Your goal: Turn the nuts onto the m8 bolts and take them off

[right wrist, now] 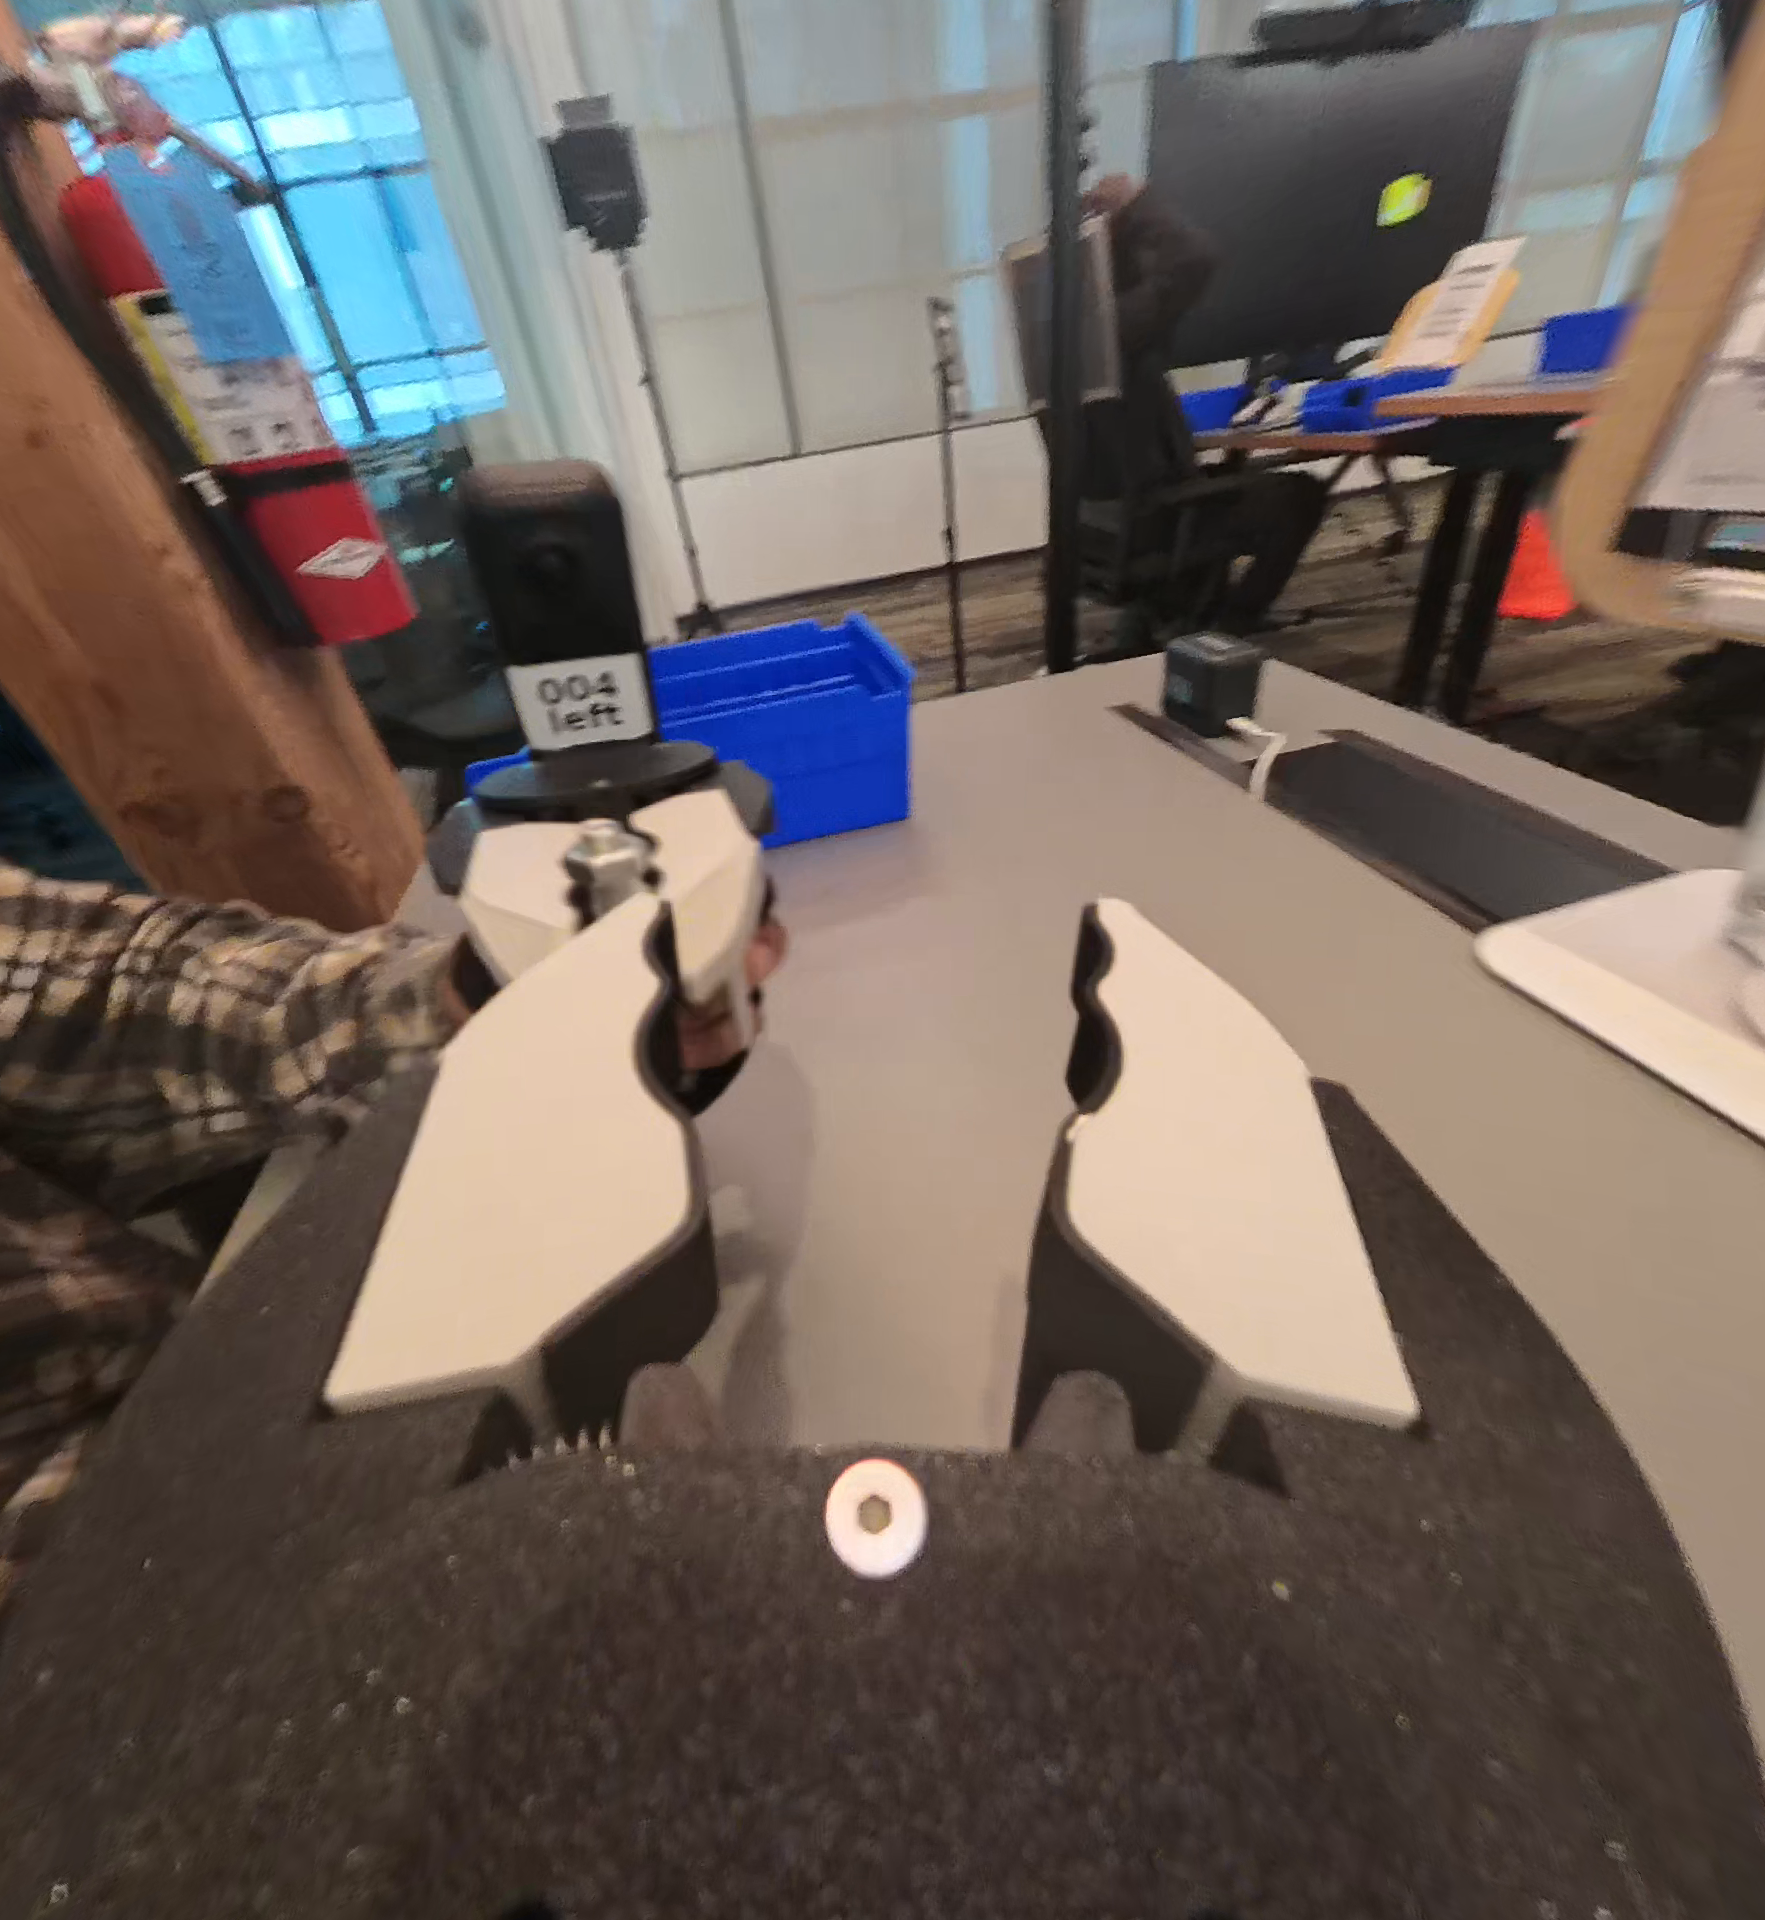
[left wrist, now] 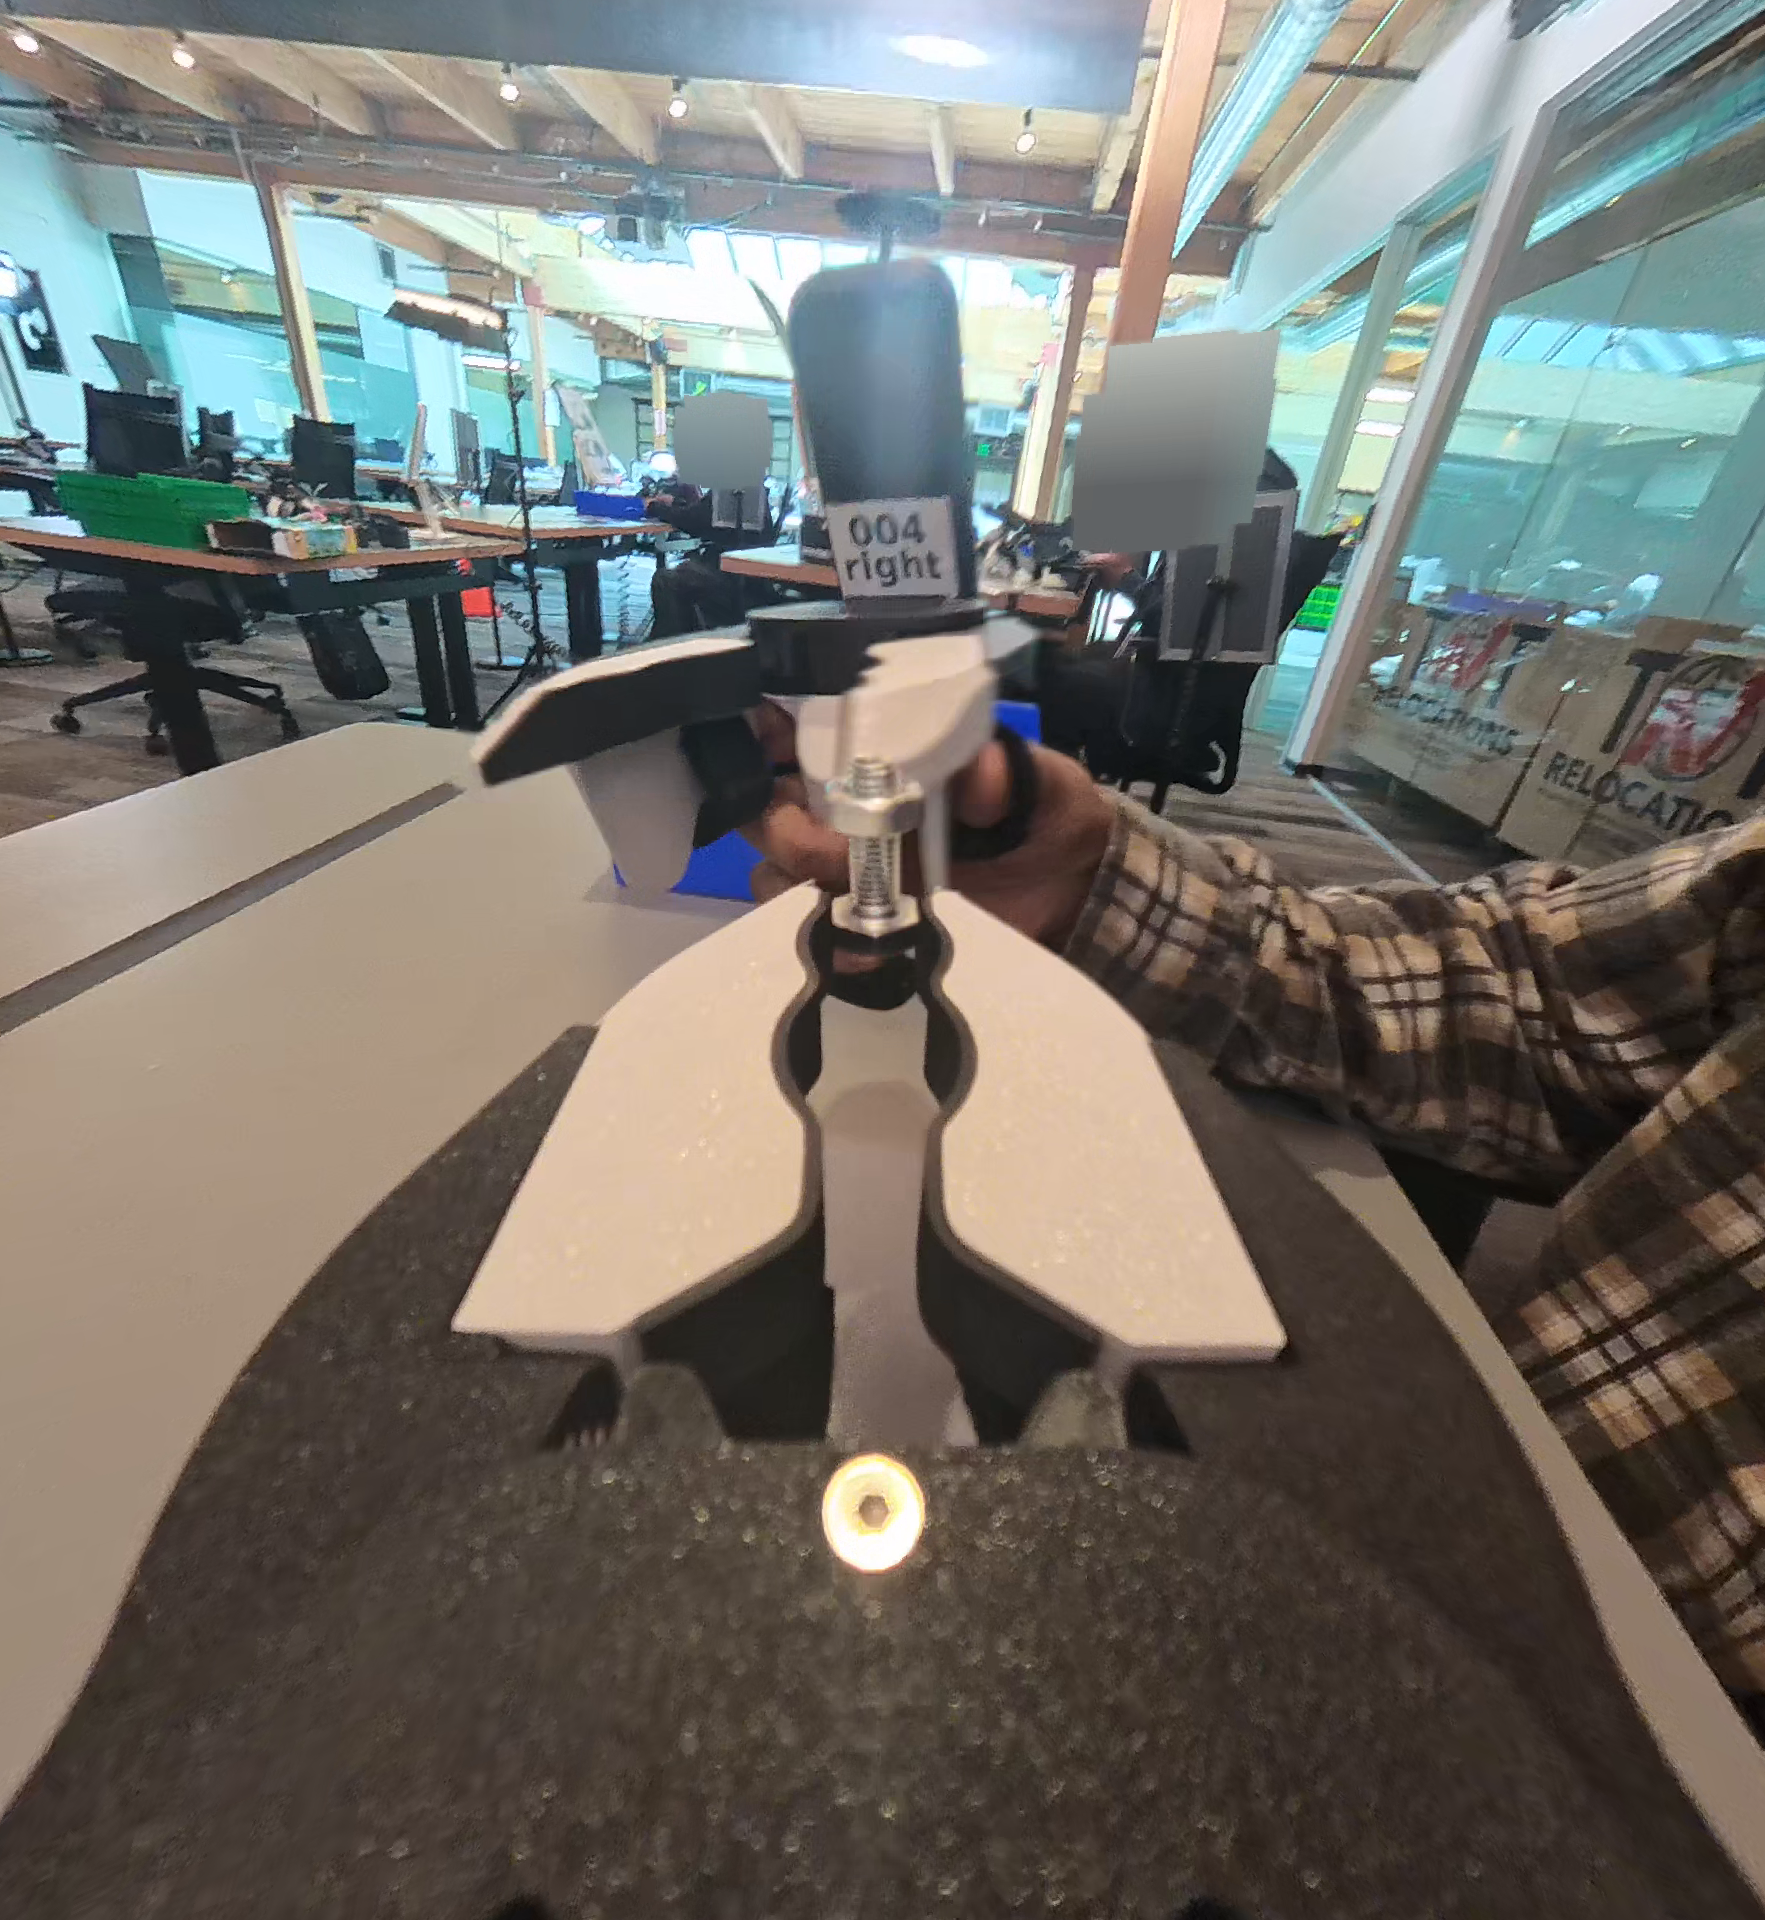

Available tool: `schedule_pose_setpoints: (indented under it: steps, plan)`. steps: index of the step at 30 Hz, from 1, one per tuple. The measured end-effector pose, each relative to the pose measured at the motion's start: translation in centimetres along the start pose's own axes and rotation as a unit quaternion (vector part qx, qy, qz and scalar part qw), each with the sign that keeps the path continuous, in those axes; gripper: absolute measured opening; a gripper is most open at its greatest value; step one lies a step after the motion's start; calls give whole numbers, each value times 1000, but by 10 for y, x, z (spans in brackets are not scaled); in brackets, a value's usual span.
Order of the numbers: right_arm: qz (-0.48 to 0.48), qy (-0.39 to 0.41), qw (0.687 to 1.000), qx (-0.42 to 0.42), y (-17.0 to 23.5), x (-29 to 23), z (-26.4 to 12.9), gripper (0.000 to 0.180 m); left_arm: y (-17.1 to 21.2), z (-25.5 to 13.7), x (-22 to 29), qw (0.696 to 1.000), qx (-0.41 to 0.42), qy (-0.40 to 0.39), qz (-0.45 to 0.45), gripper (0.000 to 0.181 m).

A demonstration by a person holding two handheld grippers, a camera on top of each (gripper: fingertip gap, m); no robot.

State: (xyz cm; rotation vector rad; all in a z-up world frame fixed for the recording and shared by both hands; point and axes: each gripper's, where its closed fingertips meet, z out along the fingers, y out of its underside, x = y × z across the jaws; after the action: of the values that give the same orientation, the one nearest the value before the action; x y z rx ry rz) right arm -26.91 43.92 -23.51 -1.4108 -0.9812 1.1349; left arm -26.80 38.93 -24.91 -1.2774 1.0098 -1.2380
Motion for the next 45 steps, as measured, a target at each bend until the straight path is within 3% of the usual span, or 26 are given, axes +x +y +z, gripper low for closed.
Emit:
schedule_pose_setpoints:
  steps: [3,8,11,14,18,22,27,32,35,38,41,45]
  plan:
    - [14,-3,999,39,-14,2,-13,74,-3,-1,0,1000,7,2,-3,14]
    - [-1,-61,998,28,-13,-30,11,77,1,2,2,1000,-1,6,-4,14]
    - [1,-40,999,9,-4,-20,13,82,2,4,3,1000,-5,4,3,14]
    - [2,16,1000,18,-6,7,-7,75,-2,1,3,1000,6,7,-2,14]
    - [9,-34,997,64,-21,-12,-7,76,-2,1,2,1000,5,7,-4,14]
    - [-11,-58,998,33,-12,-30,13,77,1,4,4,1000,-2,11,-2,14]
    - [8,4,999,44,-11,5,-11,74,-2,2,5,1000,3,11,0,14]
    - [-11,-58,997,44,-14,-28,7,77,1,4,4,1000,-1,11,-3,14]
    - [-20,-31,999,8,-2,-20,12,81,1,4,4,1000,-5,6,5,14]
    - [-9,-3,1000,24,-7,-2,-5,74,-2,1,4,1000,4,9,1,14]
    - [1,-34,998,53,-17,-13,-5,76,-1,3,4,1000,-1,8,5,14]
    - [-20,-47,999,12,-5,-27,14,78,2,5,6,1000,-7,11,6,14]
